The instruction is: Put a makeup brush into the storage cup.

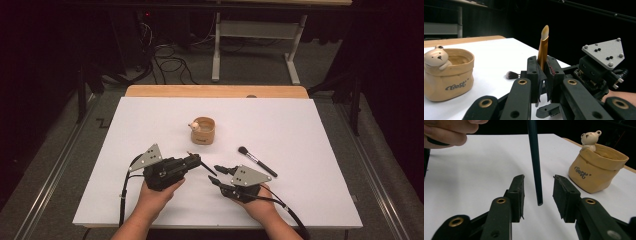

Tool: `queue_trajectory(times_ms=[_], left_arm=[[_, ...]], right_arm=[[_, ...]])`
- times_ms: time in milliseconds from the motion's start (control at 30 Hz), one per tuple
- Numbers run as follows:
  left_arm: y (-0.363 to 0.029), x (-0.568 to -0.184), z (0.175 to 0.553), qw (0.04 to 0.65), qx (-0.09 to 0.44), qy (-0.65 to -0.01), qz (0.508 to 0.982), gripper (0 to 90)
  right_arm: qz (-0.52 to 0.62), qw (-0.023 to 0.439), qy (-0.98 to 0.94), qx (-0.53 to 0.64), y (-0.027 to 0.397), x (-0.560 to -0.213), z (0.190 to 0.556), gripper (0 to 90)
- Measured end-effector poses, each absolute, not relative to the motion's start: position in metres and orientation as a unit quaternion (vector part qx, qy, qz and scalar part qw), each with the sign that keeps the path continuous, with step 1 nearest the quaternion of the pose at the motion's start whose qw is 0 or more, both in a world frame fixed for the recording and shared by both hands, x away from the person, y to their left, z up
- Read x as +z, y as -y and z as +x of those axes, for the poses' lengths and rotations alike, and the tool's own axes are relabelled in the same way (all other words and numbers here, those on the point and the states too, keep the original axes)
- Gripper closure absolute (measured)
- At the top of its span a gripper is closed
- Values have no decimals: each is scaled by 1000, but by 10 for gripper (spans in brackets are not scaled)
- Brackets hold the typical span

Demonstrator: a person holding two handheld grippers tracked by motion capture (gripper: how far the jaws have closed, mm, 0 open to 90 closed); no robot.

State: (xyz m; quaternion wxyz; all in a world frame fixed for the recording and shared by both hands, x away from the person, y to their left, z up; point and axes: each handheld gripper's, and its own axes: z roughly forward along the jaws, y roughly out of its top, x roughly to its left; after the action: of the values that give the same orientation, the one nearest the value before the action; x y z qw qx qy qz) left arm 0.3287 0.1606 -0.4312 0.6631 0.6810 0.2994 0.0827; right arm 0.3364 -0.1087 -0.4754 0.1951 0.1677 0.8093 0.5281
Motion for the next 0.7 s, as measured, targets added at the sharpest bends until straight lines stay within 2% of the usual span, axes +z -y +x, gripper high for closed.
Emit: queue_trajectory(times_ms=[700], left_arm=[[-175,-437,326,650,117,-317,680,829]], right_arm=[[183,194,-804,532,114,-472,337,529]])
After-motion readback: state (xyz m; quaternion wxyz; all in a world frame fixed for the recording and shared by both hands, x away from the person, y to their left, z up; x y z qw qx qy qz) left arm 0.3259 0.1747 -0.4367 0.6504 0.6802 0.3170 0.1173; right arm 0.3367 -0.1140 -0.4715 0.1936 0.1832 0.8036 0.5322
